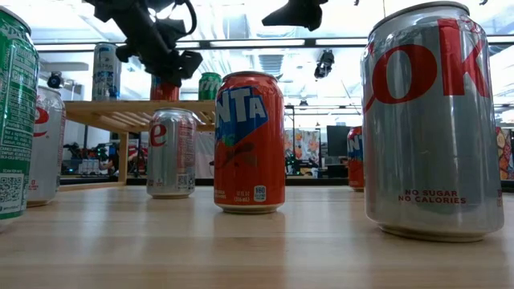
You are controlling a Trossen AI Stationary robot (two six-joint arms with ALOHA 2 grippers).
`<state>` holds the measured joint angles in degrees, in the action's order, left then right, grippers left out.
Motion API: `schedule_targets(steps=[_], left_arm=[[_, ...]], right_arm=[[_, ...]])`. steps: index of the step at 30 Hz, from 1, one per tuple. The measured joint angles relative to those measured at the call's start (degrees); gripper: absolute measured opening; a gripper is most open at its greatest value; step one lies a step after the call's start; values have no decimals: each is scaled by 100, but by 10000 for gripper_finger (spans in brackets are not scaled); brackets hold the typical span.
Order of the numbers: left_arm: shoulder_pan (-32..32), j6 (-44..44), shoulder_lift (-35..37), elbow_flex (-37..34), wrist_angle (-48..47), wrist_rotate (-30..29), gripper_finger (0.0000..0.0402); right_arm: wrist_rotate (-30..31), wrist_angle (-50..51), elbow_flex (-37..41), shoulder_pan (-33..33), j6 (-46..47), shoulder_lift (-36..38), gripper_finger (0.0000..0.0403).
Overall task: Place canned beverage on shelf
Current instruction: Put the middle orange soda can on the shelf
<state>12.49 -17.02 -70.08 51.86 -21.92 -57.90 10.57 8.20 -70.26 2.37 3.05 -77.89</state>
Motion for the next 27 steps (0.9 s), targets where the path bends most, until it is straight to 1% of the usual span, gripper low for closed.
schedule_targets(steps=[4,12,20,22,25,27], left_arm=[[0,0,0,0,-46,-22,0],[0,-24,0,0,-148,-372,0],[-1,-24,3,0,-144,-458,0],[-52,10,47,0,-148,-383,0],[-206,268,218,29,-210,19,0],[-343,406,344,208,-493,280,0]], right_arm=[[0,7,0,0,9,0,364],[0,9,0,2,39,0,364],[0,11,0,3,57,0,364],[0,26,0,4,94,0,364],[0,63,0,4,134,0,364],[0,62,0,2,155,0,364]])
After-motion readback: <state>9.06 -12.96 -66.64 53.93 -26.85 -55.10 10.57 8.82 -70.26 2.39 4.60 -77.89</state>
